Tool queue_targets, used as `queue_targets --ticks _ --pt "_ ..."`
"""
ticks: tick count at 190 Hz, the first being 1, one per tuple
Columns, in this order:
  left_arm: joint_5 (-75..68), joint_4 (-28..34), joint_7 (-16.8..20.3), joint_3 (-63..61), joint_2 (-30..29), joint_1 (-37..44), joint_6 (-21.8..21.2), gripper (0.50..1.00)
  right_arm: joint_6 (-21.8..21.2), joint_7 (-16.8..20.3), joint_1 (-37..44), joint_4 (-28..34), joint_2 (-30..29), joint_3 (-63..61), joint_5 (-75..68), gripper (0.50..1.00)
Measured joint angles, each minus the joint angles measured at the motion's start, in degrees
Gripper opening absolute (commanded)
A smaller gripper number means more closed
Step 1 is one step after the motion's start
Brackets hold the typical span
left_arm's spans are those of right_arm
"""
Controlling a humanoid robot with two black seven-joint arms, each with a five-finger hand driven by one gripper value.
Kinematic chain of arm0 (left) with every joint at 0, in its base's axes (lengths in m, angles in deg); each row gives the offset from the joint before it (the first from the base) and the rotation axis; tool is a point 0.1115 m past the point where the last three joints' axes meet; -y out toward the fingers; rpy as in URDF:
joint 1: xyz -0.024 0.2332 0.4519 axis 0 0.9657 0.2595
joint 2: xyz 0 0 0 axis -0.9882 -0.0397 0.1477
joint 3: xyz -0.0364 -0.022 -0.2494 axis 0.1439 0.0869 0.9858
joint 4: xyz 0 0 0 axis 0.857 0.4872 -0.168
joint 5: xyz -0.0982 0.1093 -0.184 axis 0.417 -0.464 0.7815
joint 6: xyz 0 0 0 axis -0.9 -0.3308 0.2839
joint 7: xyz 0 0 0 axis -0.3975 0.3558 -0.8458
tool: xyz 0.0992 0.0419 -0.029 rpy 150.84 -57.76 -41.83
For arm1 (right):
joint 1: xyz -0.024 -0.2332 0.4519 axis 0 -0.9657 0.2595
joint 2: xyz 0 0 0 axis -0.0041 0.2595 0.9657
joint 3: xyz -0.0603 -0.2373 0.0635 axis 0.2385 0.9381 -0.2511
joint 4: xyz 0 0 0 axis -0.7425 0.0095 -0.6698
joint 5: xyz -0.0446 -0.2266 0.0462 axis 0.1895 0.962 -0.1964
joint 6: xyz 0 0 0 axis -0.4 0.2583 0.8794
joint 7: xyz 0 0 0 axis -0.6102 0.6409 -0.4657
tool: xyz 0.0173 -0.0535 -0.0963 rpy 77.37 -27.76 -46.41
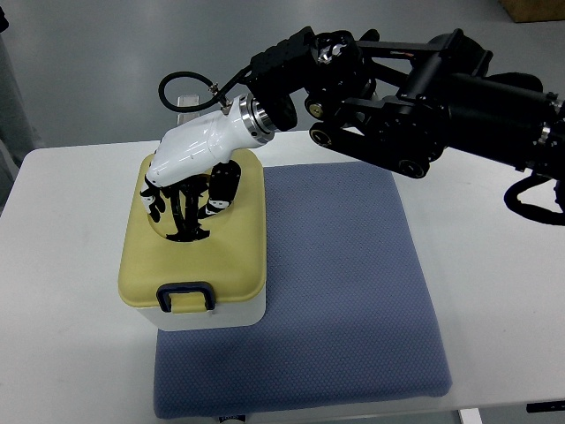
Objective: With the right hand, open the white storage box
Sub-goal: 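Lower the right hand and close its fingers around the black lid handle, then lift the yellow lid off the white box with the right hand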
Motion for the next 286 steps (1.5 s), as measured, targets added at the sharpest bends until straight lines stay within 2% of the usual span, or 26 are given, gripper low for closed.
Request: queue_targets --ticks 68,94,111,233,286 --pt "0.00 0.00 0.00 0.01 0.00 0.00 0.00 1.000 -0.39 0.07 1.09 -0.06 0.09 -0.16 -0.15 0.648" --pt "0.00 0.00 0.00 0.01 0.00 0.00 0.00 1.000 -0.48 0.06 1.09 -0.04 0.09 -0.17 -0.15 0.543" --pt "0.00 0.00 0.00 0.01 0.00 0.00 0.00 1.000 -0.53 0.06 1.06 -0.04 0.08 -0.17 -0.11 0.500" --pt "0.00 0.00 0.00 0.03 0.00 0.00 0.00 1.000 -1.78 -0.06 3.11 -0.19 0.12 -1.31 -1.53 0.500" --pt "0.00 0.00 0.00 0.01 0.00 0.00 0.00 1.000 -1.49 -0.08 4.55 -2.53 1.67 -2.01 -2.07 0.500"
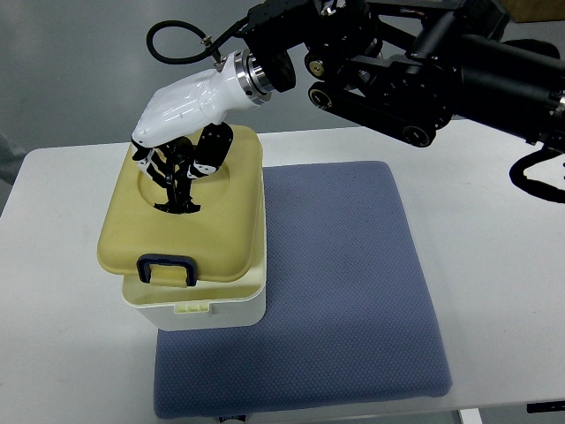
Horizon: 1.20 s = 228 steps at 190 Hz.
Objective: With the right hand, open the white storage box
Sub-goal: 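Lift the yellow lid off the white box with the right hand, then lower the lid onto the blue mat beside the box and release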
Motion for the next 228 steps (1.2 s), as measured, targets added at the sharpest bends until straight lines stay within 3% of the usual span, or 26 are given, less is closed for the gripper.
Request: queue_targets --ticks 88,162,228 --pt "0.00 0.00 0.00 0.00 0.00 0.00 0.00 1.000 1.06 0.01 -3.08 -8.28 7.60 0.63 0.06 0.500" --pt "0.00 0.00 0.02 0.02 0.00 0.00 0.00 1.000 4.83 0.01 -8.71 -14.91 11.78 1.13 0.07 0.500" --pt "0.00 0.00 0.00 0.01 0.00 0.01 0.00 1.000 6.55 0.01 -13.35 -16.88 15.06 1.05 0.05 0.500"
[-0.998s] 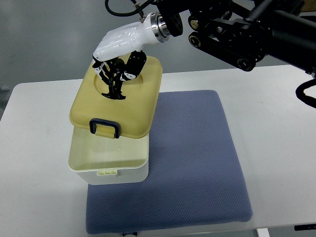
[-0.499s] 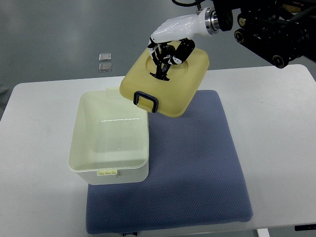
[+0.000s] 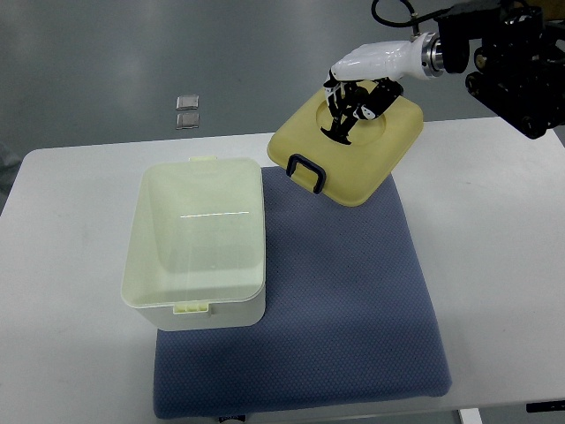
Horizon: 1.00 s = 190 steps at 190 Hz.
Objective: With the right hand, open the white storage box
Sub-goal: 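Lower the lid onto the blue mat beside the box and release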
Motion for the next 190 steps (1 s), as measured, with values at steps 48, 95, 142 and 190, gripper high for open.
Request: queue_targets --ticks 48,95,142,190 --pt "0.00 0.00 -0.01 -0.02 0.00 0.00 0.00 1.000 0.65 0.00 -3.84 0.17 -0.86 -0.09 -0.07 0.500" --pt "0.00 0.00 -0.01 0.00 0.00 0.00 0.00 1.000 1.67 0.00 -7.59 0.34 -4.58 0.25 0.32 0.500" --pt "0.00 0.00 0.00 0.02 0.00 0.00 0.00 1.000 2.93 0.00 -9.66 0.28 -5.05 1.04 0.31 0.500" --pt "0.00 0.00 0.00 0.02 0.00 -0.01 0.00 1.000 4.16 0.00 -11.64 0.26 -5.06 1.05 0.22 0.500"
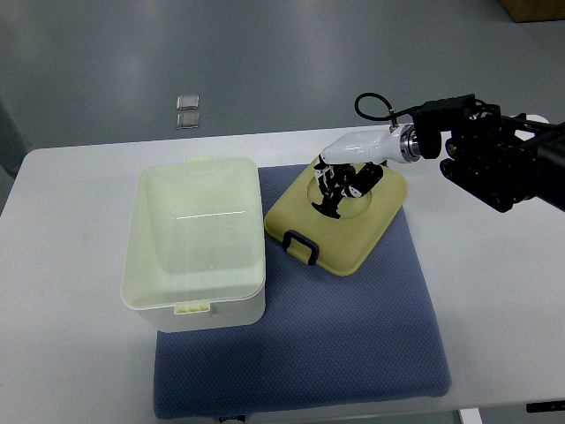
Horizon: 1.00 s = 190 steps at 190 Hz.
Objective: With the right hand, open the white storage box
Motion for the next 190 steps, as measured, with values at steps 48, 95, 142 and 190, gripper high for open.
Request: queue_targets --ticks 48,95,142,190 --pt "0.00 0.00 0.00 0.00 0.00 0.00 0.00 1.000 -0.65 0.00 -0.06 -0.01 -0.06 -0.33 -3.24 0.895" --pt "0.00 0.00 0.00 -0.02 0.00 0.00 0.00 1.000 -2.22 0.00 0.14 0.04 0.03 -0.53 -8.29 0.924" --pt "0.00 0.00 0.00 0.01 0.00 0.00 0.00 1.000 -3.53 0.00 0.59 0.09 0.79 -2.21 -19.19 0.928" --pt "0.00 0.00 0.00 0.01 0.00 0.00 0.00 1.000 -6.04 0.01 -0.26 0.01 1.04 -7.71 -46.35 0.928"
